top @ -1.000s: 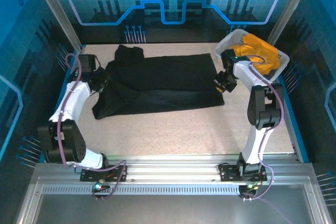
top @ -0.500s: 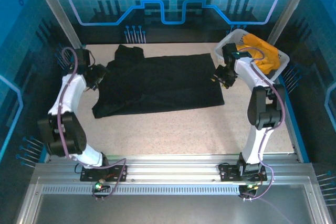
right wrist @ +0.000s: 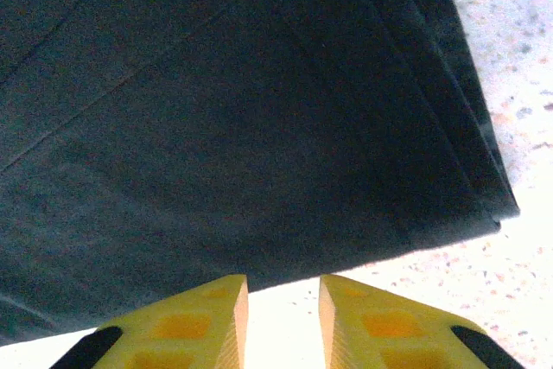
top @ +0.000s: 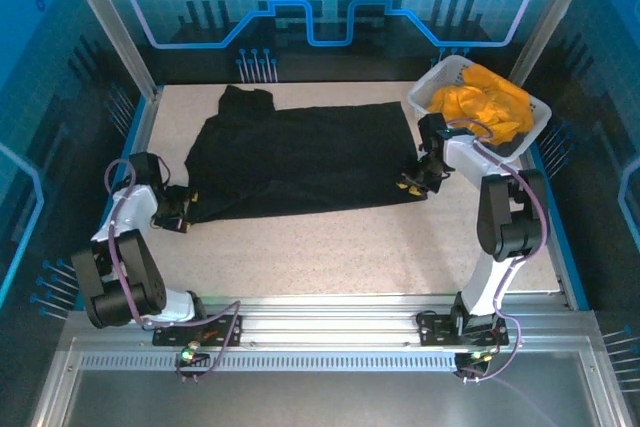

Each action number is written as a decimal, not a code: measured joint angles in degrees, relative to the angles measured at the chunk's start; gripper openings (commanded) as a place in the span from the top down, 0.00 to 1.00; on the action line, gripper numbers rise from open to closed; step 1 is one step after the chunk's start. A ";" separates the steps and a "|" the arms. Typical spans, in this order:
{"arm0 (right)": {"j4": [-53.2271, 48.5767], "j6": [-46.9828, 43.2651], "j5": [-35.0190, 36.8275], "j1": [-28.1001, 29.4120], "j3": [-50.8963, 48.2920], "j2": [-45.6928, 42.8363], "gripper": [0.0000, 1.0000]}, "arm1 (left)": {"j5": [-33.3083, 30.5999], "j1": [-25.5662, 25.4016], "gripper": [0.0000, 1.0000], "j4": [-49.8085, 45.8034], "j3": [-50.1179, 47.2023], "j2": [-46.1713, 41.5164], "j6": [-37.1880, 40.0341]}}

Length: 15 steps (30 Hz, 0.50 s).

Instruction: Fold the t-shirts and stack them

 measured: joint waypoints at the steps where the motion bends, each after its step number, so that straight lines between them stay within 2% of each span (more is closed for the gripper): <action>1: 0.28 -0.37 0.02 0.00 0.00 0.37 0.71 | -0.02 0.22 0.34 1.05 -0.15 0.00 -1.79; 4: 0.81 -1.03 0.07 0.00 0.00 1.46 0.71 | -0.11 0.28 0.29 3.72 -0.94 -0.46 -6.97; 9: 1.03 -1.38 0.63 0.00 -0.02 3.26 0.72 | -0.50 0.35 0.32 5.75 -2.80 -0.81 -16.59; 11: 1.01 -1.49 0.94 0.00 0.00 3.63 0.72 | -0.50 0.39 0.35 5.75 -2.73 -0.13 -19.19; 15: 0.96 -1.92 1.11 0.00 0.00 3.98 0.73 | -0.72 0.85 0.48 6.27 -2.73 1.53 -23.93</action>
